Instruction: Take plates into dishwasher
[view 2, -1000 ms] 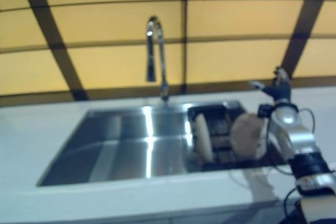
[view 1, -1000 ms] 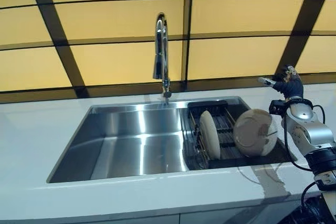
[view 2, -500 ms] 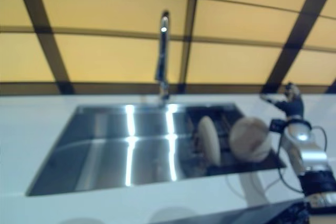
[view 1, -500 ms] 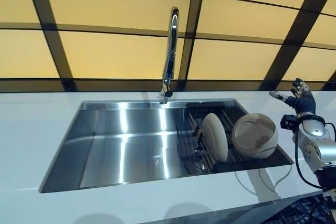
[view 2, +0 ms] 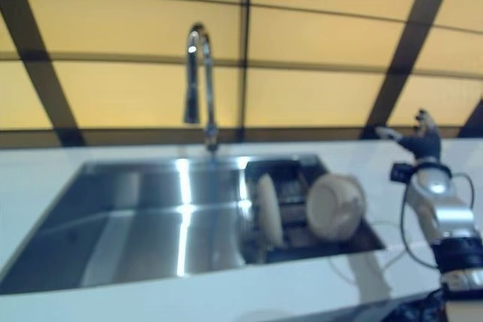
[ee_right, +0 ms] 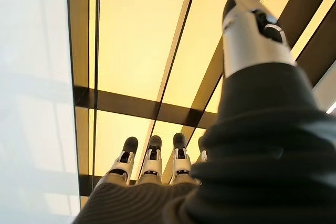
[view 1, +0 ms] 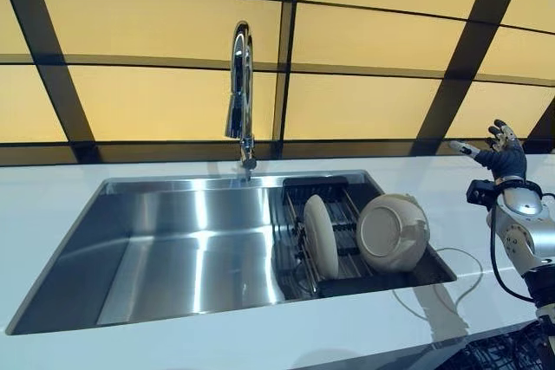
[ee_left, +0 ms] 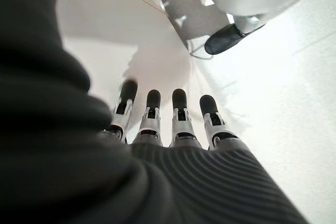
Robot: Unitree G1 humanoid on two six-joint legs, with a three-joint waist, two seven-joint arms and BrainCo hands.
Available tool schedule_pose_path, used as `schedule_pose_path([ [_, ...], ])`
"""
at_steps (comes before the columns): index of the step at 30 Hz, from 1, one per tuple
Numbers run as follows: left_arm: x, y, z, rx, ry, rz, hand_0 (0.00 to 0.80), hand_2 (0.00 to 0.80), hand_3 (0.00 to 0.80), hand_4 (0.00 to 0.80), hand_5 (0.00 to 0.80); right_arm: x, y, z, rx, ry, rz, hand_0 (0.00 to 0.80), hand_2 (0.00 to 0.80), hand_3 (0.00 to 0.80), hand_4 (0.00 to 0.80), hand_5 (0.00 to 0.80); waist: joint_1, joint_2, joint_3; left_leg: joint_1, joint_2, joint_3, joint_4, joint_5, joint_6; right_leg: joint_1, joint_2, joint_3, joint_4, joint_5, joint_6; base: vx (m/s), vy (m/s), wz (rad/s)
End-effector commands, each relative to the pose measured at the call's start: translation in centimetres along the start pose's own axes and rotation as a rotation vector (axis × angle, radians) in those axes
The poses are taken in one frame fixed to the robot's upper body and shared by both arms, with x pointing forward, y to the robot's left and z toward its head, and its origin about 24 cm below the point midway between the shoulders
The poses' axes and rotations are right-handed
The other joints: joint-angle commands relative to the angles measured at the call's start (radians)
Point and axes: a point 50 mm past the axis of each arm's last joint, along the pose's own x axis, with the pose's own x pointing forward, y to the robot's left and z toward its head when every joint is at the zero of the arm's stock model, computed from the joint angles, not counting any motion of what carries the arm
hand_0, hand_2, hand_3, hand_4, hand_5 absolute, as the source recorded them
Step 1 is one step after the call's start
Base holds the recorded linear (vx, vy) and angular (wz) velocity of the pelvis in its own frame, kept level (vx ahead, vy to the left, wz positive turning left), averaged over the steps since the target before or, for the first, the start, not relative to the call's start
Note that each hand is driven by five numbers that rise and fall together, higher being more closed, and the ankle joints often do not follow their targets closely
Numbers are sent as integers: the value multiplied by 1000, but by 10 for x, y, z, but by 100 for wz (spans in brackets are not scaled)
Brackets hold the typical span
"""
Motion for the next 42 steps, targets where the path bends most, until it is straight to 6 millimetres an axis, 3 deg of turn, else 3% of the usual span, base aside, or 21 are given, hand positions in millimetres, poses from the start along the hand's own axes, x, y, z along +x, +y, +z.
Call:
schedule_pose_path([
  [1,1,20,6,63,-10,50,0,0,0,0,0,6,1,25,-24,-74,31,0,0,0,0,0,16,-40,-46,-26,-39,22,-3,-37,26,60,-16,-5,26,-92,58,7,-11,3],
  [7,0,27,-3,47,33,76,0,0,0,0,0,2,4,3,-57,50,119,0,0,0,0,0,9,-44,-50,-24,-41,26,-3,-41,25,64,-12,-2,12,-90,55,1,-2,1],
  [42,-2,29,-7,40,27,80,0,0,0,0,0,-37,15,-55,-207,293,386,0,0,0,0,0,-45,-55,-43,-13,-50,69,-3,-64,43,45,-11,41,3,-69,71,-6,9,-2],
])
